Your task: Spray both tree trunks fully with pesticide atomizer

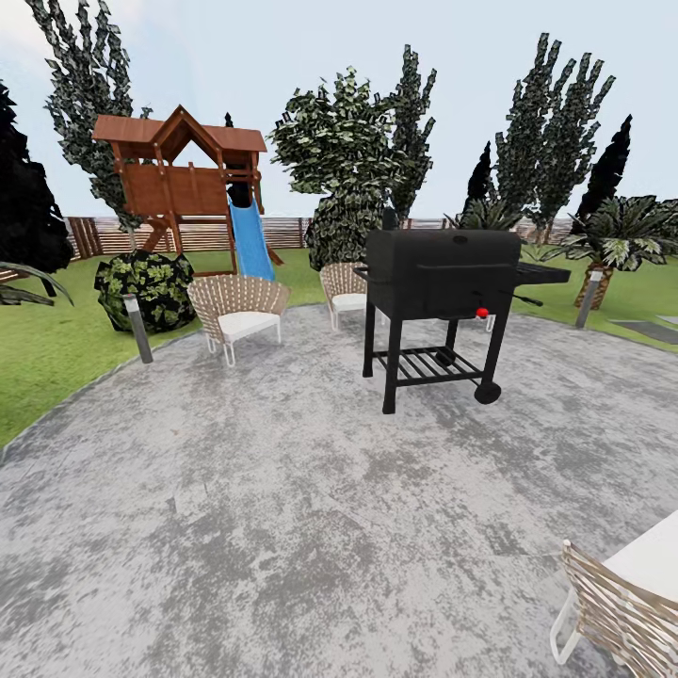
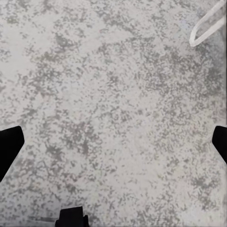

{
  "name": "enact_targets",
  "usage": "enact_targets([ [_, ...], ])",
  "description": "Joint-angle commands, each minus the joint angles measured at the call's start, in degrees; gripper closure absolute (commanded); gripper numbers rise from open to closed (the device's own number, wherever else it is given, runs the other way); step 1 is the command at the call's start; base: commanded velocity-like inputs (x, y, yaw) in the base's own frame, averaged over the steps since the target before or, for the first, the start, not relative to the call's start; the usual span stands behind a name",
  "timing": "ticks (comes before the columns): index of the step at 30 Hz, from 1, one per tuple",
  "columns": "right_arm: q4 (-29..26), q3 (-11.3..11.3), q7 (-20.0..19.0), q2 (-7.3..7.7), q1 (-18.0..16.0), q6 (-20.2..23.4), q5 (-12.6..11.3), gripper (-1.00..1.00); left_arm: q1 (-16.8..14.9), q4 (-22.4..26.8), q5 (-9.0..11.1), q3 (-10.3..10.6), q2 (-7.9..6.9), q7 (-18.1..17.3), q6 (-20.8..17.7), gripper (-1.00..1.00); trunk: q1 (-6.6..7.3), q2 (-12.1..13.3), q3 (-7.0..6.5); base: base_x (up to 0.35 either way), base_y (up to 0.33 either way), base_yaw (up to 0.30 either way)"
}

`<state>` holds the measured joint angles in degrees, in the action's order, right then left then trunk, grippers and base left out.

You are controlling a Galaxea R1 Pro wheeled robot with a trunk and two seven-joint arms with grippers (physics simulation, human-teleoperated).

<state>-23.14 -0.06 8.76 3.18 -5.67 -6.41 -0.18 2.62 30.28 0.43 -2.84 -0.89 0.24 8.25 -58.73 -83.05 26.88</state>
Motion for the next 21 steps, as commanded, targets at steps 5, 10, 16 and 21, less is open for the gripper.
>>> enact_targets([
  [5, 1.7, 0.3, 0.3, -0.08, -0.2, -1.9, 0.4, -1.0, -0.1, -2.9, 0.1, -0.6, -0.07, 0.0, 5.7, -1.0, 0.0, 0.0, 0.05, 0.0, 0.0, 0.0],
  [10, 2.6, 0.4, 0.3, -0.19, -0.2, -2.1, 0.4, -1.0, -0.2, -3.4, 0.0, -0.7, -0.08, 0.0, 6.2, -1.0, 0.0, 0.0, 0.05, 0.062, 0.0, 0.0],
  [16, 2.9, 0.4, 0.3, -0.35, -0.2, -2.1, 0.4, -1.0, -0.2, -3.5, 0.0, -0.7, -0.08, 0.0, 6.3, -1.0, 0.0, 0.0, 0.05, 0.261, 0.053, 0.0],
  [21, 2.9, 0.4, 0.3, -0.37, -0.2, -2.1, 0.4, -1.0, -0.2, -3.6, 0.0, -0.8, -0.08, 0.0, 6.3, -1.0, 0.0, 0.0, 0.05, 0.329, 0.158, 0.0],
])
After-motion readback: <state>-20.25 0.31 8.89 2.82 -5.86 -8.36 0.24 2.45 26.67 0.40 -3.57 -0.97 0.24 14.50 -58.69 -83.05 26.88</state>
